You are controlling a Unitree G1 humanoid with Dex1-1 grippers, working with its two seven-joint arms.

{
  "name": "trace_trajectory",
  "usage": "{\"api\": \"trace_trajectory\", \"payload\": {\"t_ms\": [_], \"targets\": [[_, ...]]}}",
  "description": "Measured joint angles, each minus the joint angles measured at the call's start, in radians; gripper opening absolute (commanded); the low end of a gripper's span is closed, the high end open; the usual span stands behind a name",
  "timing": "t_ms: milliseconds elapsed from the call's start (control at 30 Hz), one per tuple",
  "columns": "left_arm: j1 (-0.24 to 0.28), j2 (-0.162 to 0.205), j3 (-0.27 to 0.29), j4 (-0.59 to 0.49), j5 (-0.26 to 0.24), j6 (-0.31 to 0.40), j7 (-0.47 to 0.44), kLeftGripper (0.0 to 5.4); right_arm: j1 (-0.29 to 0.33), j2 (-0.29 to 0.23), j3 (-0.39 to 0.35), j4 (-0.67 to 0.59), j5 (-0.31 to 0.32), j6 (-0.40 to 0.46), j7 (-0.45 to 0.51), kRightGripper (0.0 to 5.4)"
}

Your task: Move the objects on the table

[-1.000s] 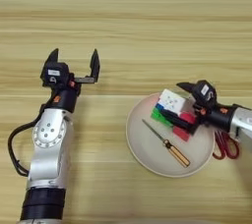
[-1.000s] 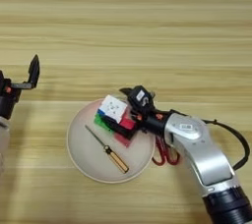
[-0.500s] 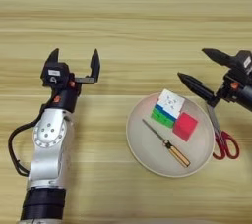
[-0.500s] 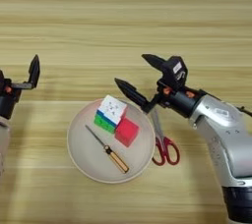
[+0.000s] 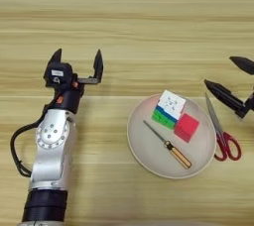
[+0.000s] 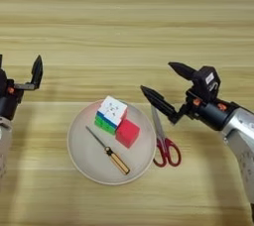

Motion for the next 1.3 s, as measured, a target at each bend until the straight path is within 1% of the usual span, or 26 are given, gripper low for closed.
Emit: {"api": "trace_trajectory", "payload": {"t_ms": [100, 300, 433, 567, 667, 833, 967, 1033, 1100, 1200, 1300], "targets": [[0.0, 0.0, 0.0, 0.0, 0.0, 0.0, 0.0, 5.4, 0.036, -0.008, -0.001, 0.025, -0.027, -0.02, 0.0, 5.37], [-0.005, 0.001, 0.001, 0.002, 0.0, 0.0, 0.0, 5.4, 0.079, -0.02, 0.003, 0.081, -0.065, -0.045, 0.003, 5.37], [-0.015, 0.002, 0.001, 0.01, -0.001, 0.0, 0.0, 5.4, 0.128, -0.033, 0.015, 0.141, -0.097, -0.079, 0.043, 5.37], [-0.026, 0.002, 0.004, 0.017, -0.003, 0.0, -0.002, 5.4, 0.166, -0.047, 0.016, 0.183, -0.106, -0.121, 0.095, 5.37], [-0.027, 0.004, 0.01, 0.027, -0.004, 0.0, -0.003, 5.4, 0.183, -0.059, 0.016, 0.193, -0.105, -0.15, 0.134, 5.37], [-0.027, 0.005, 0.019, 0.032, -0.006, 0.0, -0.004, 5.4, 0.206, -0.066, 0.006, 0.196, -0.08, -0.159, 0.183, 5.37], [-0.028, 0.006, 0.021, 0.033, -0.007, -0.001, -0.011, 5.4, 0.23, -0.082, -0.009, 0.196, -0.077, -0.177, 0.218, 5.37], [-0.029, 0.007, 0.022, 0.034, -0.007, -0.001, -0.014, 5.4, 0.255, -0.098, -0.003, 0.194, -0.084, -0.199, 0.244, 5.37], [-0.029, 0.008, 0.023, 0.034, -0.007, -0.001, -0.015, 5.4, 0.287, -0.114, 0.006, 0.194, -0.104, -0.222, 0.263, 5.37], [-0.03, 0.008, 0.024, 0.034, -0.007, -0.001, -0.019, 5.4, 0.305, -0.116, 0.02, 0.206, -0.132, -0.246, 0.266, 5.37], [-0.03, 0.009, 0.026, 0.034, -0.008, -0.001, -0.02, 5.4, 0.314, -0.123, 0.029, 0.207, -0.145, -0.262, 0.278, 5.37]]}}
